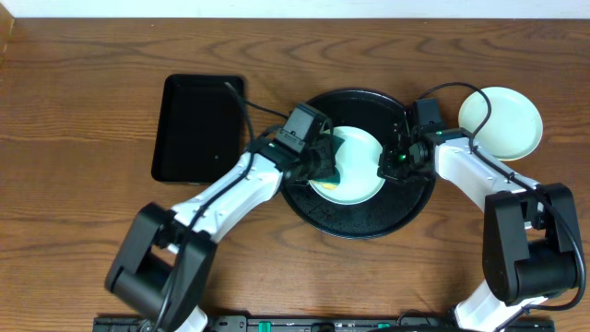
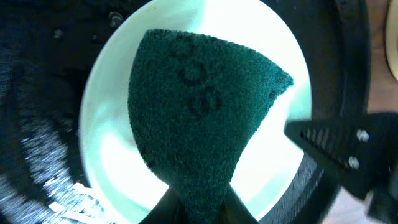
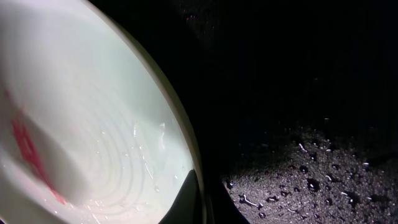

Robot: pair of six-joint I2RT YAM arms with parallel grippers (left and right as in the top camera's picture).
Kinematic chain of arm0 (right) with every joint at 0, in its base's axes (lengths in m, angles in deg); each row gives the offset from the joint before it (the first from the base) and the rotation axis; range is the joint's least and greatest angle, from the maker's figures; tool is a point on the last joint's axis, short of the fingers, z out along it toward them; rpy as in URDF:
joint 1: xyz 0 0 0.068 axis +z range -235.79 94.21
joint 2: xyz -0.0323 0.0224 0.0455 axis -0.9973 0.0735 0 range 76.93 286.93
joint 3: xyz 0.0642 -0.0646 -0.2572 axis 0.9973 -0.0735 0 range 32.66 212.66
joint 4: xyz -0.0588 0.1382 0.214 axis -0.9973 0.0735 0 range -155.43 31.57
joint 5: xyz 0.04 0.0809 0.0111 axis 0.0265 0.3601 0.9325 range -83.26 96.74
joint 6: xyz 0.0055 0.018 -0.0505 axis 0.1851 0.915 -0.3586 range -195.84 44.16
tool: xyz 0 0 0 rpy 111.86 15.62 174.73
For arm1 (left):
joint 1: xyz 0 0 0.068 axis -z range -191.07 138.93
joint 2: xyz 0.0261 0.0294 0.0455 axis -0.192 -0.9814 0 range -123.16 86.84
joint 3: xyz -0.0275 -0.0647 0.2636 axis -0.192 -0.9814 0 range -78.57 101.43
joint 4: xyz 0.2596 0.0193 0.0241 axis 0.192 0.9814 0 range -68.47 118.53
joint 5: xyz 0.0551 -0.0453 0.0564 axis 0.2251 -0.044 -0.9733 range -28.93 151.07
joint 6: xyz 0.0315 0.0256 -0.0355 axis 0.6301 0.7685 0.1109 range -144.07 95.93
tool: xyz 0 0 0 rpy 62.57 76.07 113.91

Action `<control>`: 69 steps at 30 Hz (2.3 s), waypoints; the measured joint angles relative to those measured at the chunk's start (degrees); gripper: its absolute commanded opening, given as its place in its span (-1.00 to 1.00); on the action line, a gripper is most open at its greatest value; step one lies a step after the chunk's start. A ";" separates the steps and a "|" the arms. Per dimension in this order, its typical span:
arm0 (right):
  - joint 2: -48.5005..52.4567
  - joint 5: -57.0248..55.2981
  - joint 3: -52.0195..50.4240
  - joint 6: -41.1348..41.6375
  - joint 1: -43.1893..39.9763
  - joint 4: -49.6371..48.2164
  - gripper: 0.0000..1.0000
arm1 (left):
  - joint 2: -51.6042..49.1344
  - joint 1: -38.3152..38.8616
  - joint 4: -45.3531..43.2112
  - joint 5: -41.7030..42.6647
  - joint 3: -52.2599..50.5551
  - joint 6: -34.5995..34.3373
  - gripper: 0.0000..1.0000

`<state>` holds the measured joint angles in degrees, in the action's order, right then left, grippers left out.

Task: Clean dirty plates on tray and stack at the side
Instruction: 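Carry the sponge with the left gripper onto the remaining green plate, then hold the green plate with the right gripper and scrub it with the sponge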

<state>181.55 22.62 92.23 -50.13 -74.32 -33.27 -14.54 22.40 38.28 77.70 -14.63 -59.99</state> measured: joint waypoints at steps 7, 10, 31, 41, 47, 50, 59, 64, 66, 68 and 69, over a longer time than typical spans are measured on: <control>0.00 0.28 0.00 0.00 0.00 0.13 -0.97 | -3.43 0.85 -5.99 0.02 0.00 -2.91 -0.53; 0.00 0.31 0.00 -0.02 0.00 0.15 -0.98 | -3.54 1.49 -7.17 0.00 0.00 -3.26 -0.49; 0.00 1.20 -0.02 -0.02 0.00 1.62 -0.98 | -3.54 4.39 -7.67 -3.04 0.00 6.60 0.15; 0.00 1.31 -0.02 -0.02 0.00 1.84 -0.98 | 0.72 4.39 2.80 -20.55 0.02 13.55 0.06; 0.00 1.31 -0.02 -0.02 0.02 1.88 -0.98 | 9.29 4.28 3.67 -25.55 0.02 14.64 0.00; 0.00 1.33 -0.02 -0.02 0.02 2.03 -0.97 | 12.22 4.24 3.26 -24.50 0.02 15.02 -0.02; 0.00 1.33 -0.02 -0.02 0.02 2.10 -0.97 | 7.21 4.24 0.55 -14.88 0.04 15.04 -0.02; 0.00 1.36 -0.02 -0.02 0.02 2.10 -0.98 | -0.57 4.26 -2.95 -11.04 0.04 15.04 -0.02; 0.00 1.36 -0.02 -0.07 0.02 2.10 -0.98 | -2.54 4.35 -3.76 -10.29 0.04 15.04 -0.02; 0.00 1.36 -0.02 -0.07 0.02 2.10 -0.97 | -3.78 4.55 -4.13 -9.64 0.04 15.06 -0.02; 0.00 1.36 -0.02 -0.07 0.02 2.10 -0.97 | -4.15 4.63 -4.15 -9.42 0.04 15.04 -0.02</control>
<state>181.55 23.97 92.21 -50.19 -74.30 -31.17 -18.69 27.04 34.13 68.28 -14.59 -44.96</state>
